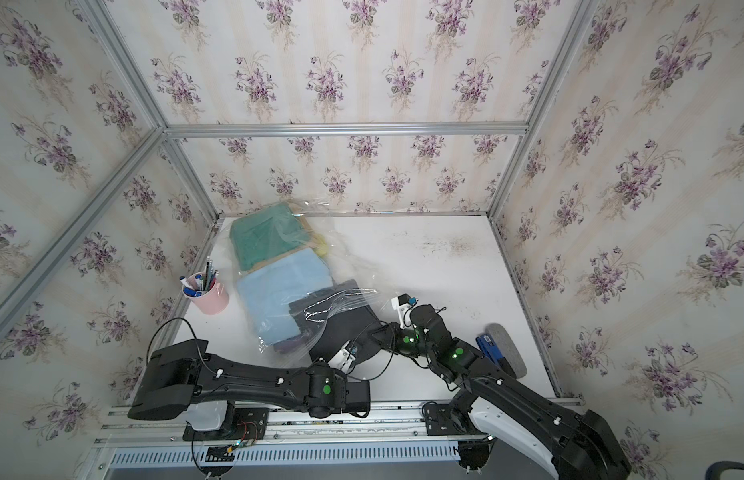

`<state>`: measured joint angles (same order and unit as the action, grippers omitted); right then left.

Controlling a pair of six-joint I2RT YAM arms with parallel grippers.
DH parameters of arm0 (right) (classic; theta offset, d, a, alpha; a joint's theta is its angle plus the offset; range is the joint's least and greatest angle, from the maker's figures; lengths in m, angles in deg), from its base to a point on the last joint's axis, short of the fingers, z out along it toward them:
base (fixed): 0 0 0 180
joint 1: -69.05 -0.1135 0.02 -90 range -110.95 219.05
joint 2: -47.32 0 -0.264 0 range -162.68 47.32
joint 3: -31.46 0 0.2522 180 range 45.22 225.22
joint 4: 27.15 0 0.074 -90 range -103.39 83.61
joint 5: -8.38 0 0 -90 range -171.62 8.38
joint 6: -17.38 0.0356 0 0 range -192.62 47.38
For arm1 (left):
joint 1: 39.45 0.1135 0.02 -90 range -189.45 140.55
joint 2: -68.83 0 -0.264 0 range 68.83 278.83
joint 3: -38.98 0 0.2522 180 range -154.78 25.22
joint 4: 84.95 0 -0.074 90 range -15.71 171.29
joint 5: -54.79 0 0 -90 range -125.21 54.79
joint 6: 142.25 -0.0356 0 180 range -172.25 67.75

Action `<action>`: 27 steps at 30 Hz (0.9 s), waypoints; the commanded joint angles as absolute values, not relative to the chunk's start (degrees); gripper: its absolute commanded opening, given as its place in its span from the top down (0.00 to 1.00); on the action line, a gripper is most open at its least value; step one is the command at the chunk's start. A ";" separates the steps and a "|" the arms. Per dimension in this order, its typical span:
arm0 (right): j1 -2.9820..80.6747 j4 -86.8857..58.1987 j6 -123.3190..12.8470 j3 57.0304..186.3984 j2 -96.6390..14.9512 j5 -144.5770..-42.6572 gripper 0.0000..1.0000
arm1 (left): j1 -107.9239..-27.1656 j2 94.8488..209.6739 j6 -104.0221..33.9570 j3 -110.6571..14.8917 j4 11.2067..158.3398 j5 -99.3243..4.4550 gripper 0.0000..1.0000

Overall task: Take the trousers out of the vacuum bag
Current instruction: Take out the trousers from the vacuum bag.

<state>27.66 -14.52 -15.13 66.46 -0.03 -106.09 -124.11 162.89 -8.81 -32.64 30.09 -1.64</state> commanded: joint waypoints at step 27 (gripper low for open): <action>27.72 -15.68 -13.90 63.90 -2.67 -101.92 0.16 | -123.95 161.09 -9.27 -31.73 32.04 -0.31 0.94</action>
